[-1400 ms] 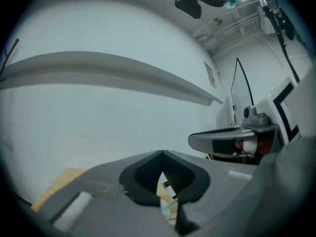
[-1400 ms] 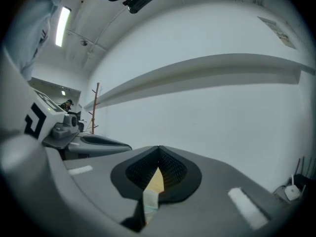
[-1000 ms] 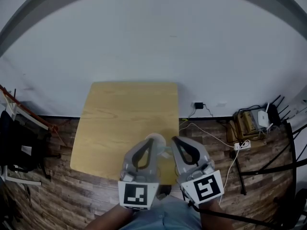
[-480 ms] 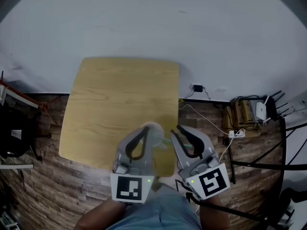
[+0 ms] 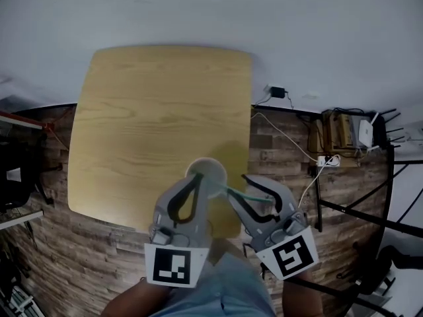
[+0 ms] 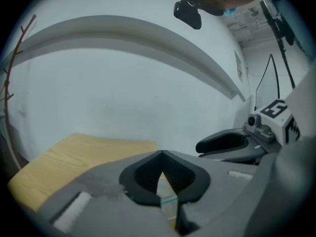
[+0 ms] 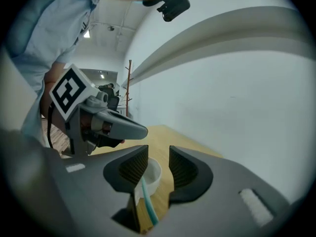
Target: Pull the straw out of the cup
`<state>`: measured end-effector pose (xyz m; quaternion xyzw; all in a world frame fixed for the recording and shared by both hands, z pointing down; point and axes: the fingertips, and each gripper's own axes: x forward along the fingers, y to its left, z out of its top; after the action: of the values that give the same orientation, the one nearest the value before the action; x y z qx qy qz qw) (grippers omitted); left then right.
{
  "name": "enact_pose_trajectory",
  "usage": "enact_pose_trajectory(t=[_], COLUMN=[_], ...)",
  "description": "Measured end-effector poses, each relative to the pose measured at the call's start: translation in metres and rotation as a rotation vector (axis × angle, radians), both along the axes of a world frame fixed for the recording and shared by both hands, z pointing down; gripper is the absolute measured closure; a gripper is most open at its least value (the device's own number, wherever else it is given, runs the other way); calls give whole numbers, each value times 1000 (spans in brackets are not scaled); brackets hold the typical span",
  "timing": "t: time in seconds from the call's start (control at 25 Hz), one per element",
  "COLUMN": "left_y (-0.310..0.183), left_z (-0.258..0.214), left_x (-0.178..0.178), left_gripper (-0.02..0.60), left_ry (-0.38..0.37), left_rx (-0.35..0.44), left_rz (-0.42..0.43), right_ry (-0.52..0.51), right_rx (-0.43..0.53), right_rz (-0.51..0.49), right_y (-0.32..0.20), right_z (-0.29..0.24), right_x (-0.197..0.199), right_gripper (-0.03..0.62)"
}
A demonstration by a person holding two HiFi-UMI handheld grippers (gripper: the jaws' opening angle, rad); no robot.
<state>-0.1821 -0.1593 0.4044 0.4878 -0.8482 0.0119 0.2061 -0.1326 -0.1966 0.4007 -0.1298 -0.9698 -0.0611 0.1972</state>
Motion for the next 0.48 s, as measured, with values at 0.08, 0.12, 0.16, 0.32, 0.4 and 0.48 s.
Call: enact_pose_trajectory(t=[0.08,0.12,0.16,0.32,0.4,0.48], left_y=[1,1,1,-1,-1,-1], left_z=[11,16,22,39,46,50], left_x=[-1,-1,-1,4,7,10], left_gripper=[561,561,561,561,561,561], left_ry=[26,41,54,85,97,107], left_rx=[-11,-20,-28,-43,-51,-56], left_rz=[-2,-2,-1,6,13,19], right_ry=[44,61,74,110,131,142], right_rx=[-6,-12,-17,-29,-31,-37], right_rz=[-5,-7,-10,-24,-26,-22], right_y=[0,0,0,4,6,7], right_z=[17,24,31,53,62,69], right_x=[3,4,5,9,12,13], right_gripper=[453,453,453,453,456,464])
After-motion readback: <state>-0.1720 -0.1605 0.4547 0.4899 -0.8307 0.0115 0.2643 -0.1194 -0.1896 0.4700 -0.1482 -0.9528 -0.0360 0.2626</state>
